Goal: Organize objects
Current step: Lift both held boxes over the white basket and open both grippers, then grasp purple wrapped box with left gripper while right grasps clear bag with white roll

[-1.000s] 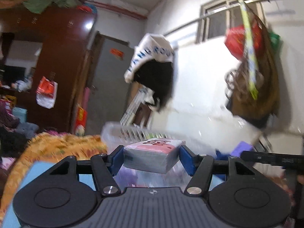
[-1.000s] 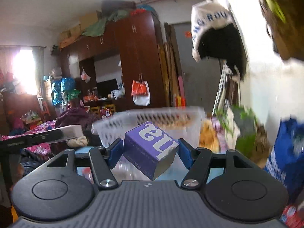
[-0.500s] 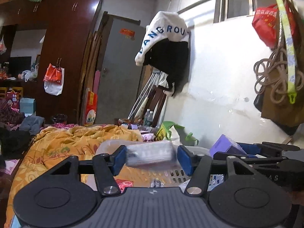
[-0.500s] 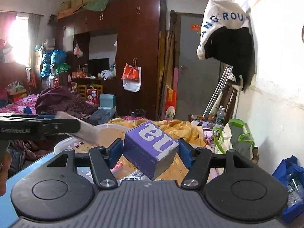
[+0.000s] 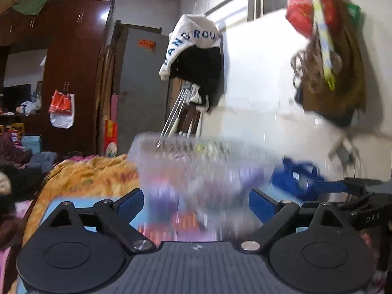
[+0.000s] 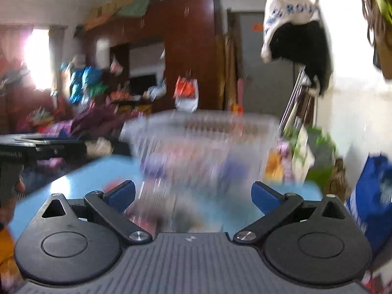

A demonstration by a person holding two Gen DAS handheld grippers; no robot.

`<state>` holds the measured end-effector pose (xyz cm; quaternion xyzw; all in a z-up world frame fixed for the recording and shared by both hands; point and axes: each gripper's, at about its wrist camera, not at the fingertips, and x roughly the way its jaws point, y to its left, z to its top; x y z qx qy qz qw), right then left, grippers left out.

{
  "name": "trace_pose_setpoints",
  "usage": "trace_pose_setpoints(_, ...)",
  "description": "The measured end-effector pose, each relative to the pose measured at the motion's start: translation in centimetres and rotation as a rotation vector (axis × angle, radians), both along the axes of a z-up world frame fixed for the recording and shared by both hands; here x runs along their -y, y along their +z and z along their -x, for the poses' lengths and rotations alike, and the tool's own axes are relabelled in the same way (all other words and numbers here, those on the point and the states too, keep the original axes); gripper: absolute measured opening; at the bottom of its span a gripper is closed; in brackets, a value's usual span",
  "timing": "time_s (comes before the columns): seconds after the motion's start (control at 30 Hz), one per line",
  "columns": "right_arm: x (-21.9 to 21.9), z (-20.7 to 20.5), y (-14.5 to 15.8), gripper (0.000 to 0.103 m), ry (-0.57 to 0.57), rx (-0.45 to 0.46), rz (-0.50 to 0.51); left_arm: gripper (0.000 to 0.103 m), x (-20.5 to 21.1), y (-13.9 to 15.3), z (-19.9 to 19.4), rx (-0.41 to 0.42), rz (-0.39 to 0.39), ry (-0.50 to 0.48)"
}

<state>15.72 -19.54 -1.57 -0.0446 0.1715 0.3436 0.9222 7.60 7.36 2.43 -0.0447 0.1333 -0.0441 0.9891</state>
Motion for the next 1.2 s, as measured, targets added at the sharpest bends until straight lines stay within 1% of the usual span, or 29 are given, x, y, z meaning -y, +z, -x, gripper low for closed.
trace_pose_setpoints(0.07, 0.3, 1.3, -1.7, 0.103, 0.009, -0.018, -0.003, 0.095, 0.8, -2.1, 1.5, -0.028, -0.017, 0.011)
trace_pose_setpoints(0.1, 0.0, 1.5, -1.9, 0.103, 0.015, -0.016, 0.002, 0.095, 1.0, -2.9, 2.0, -0.043, -0.012, 0.019)
trace_pose_setpoints(0.2, -0.9, 1.8, -2.3, 0.085, -0.009, 0.011, 0.044, 0.095, 1.2, -4.5, 2.8, -0.053, 0.026, 0.015)
trace_pose_setpoints(0.3, -1.2, 0.9, -2.7, 0.085, 0.062, -0.043, 0.045, 0.095, 1.1, -5.9, 3.1, -0.071, 0.039, 0.009)
trace_pose_setpoints(0.37, -1.6, 0.9, -3.0, 0.084, 0.064, -0.047, 0.056, 0.094, 1.5, -6.3, 2.7, -0.084, 0.030, -0.001)
trace_pose_setpoints(0.4, -1.8, 0.9, -3.0, 0.081, 0.063, -0.038, 0.069, 0.094, 1.7, -6.4, 2.6, -0.087, 0.019, 0.000)
trace_pose_setpoints(0.43, -1.8, 1.0, -3.0, 0.071, 0.067, -0.034, 0.069, 0.094, 1.8, -6.5, 2.5, -0.088, 0.009, 0.007)
trace_pose_setpoints(0.47, -1.8, 0.9, -3.0, 0.065, 0.077, -0.045, 0.066, 0.094, 2.0, -6.8, 2.6, -0.087, 0.003, 0.012)
trace_pose_setpoints(0.5, -1.7, 0.9, -3.0, 0.057, 0.090, -0.051, 0.056, 0.094, 2.1, -6.9, 2.7, -0.085, 0.000, 0.013)
trace_pose_setpoints(0.53, -1.5, 1.0, -3.1, 0.054, 0.094, -0.055, 0.050, 0.094, 2.3, -6.9, 2.6, -0.087, -0.006, 0.012)
trace_pose_setpoints(0.63, -0.9, 1.2, -3.1, 0.053, 0.065, -0.036, 0.046, 0.094, 2.8, -7.0, 2.3, -0.101, -0.039, 0.015)
trace_pose_setpoints(0.77, 0.2, 1.2, -2.5, 0.053, 0.038, -0.006, 0.022, 0.094, 3.6, -6.9, 2.6, -0.100, -0.096, 0.018)
trace_pose_setpoints(0.83, 0.3, 1.0, -2.5, 0.053, 0.027, -0.002, 0.015, 0.091, 4.1, -6.9, 2.4, -0.104, -0.122, 0.026)
trace_pose_setpoints(0.87, 0.5, 0.9, -2.4, 0.053, 0.024, -0.004, 0.009, 0.084, 4.4, -7.0, 2.4, -0.097, -0.139, 0.030)
trace_pose_setpoints(0.9, 0.6, 0.8, -2.4, 0.053, 0.022, -0.004, 0.007, 0.070, 4.6, -7.1, 2.4, -0.095, -0.148, 0.029)
trace_pose_setpoints(1.0, 0.8, 0.7, -2.5, 0.053, 0.014, 0.001, -0.002, 0.067, 4.5, -7.3, 2.5, -0.083, -0.128, 0.024)
trace_pose_setpoints(1.07, 0.9, 0.7, -2.4, 0.052, 0.010, 0.005, -0.007, 0.067, 4.1, -7.2, 3.1, -0.051, -0.114, 0.028)
trace_pose_setpoints(1.2, 1.3, 0.6, -2.2, 0.052, -0.001, 0.014, -0.021, 0.067, 3.4, -6.5, 4.1, -0.002, -0.123, 0.044)
